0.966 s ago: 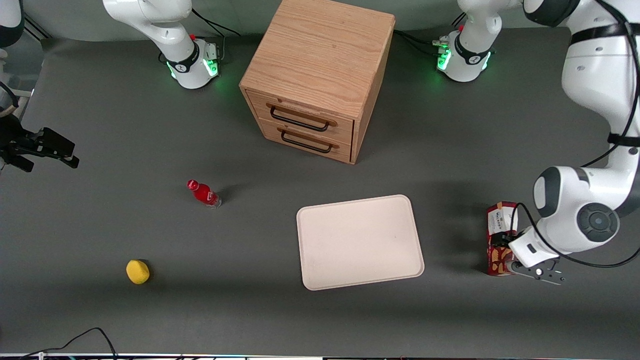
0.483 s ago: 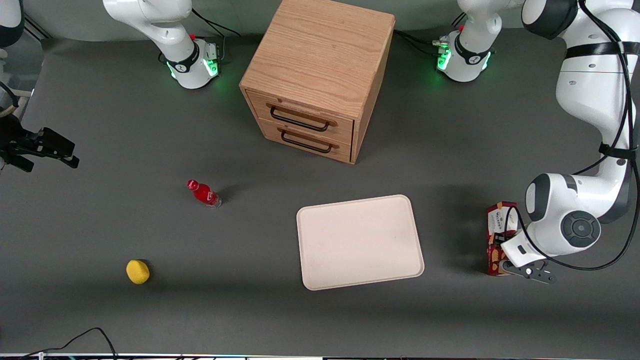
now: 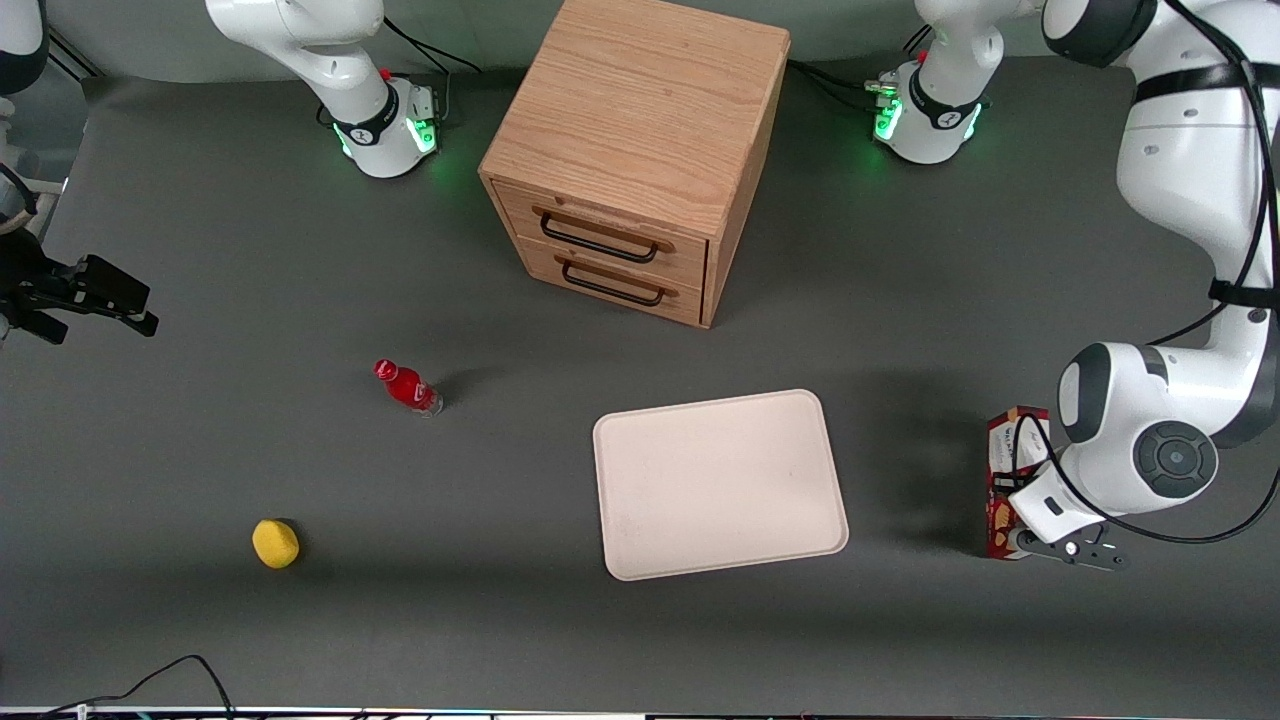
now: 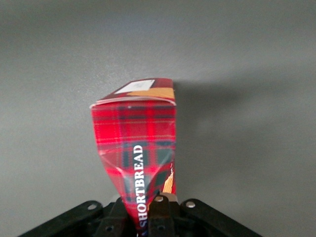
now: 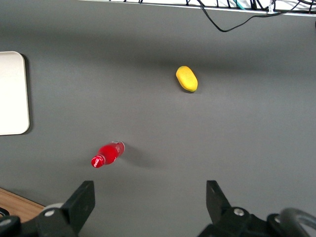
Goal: Place red cookie box on tray
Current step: 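Lift the held box and carry it over the cream tray, then lower the box onto the tray and open the left gripper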
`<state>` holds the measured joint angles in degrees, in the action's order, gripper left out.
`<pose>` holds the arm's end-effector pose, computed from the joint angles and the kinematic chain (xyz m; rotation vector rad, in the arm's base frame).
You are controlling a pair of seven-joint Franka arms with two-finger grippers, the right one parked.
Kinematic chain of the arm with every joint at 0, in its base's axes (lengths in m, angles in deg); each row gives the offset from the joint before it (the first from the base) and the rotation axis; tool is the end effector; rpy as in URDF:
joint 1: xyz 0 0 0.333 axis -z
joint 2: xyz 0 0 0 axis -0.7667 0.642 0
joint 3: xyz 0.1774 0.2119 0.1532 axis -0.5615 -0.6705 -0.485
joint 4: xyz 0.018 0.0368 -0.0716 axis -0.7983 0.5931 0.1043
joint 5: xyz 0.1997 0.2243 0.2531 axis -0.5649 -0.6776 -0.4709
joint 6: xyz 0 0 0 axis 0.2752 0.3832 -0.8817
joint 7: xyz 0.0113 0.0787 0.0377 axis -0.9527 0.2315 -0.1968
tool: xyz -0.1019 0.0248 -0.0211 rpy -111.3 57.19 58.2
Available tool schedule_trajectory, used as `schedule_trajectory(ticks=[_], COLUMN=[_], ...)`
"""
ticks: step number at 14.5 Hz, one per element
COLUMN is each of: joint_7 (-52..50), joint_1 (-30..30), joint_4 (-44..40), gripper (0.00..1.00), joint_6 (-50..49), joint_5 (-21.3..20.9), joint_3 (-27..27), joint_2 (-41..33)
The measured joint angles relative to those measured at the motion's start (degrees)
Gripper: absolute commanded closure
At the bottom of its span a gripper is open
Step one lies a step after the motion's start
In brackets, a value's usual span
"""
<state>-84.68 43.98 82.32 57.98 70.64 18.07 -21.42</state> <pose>0.7153 -0.0268 0.2806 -3.0346 0.2788 0.0529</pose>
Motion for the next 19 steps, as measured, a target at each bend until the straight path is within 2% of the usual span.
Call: schedule_trajectory(ticks=[3,6,9,11,14,18,19], joint_7=[-10.4,-21.57,-31.19,-35.16,-36.48,-36.51,-36.51], joint_1=[5.79,10.35,14.09,16.01,17.21,17.66,17.67], joint_4=[-6.03,-8.59,-8.52,-8.52,-8.54,-8.63,-8.63], gripper=[1.0,1.0,1.0,1.0,1.0,1.0,0.62], joint_6=[-10.62,-14.27,-13.69,-9.76,-3.85,-0.67,-0.52], joint_5=[0.17,2.46,3.6,4.85,6.3,6.4,6.4], joint_3=[1.25,3.55,4.45,4.47,4.47,4.47,4.47], joint_2=[-2.45,-2.95,-0.74,1.89,6.02,9.27,9.46])
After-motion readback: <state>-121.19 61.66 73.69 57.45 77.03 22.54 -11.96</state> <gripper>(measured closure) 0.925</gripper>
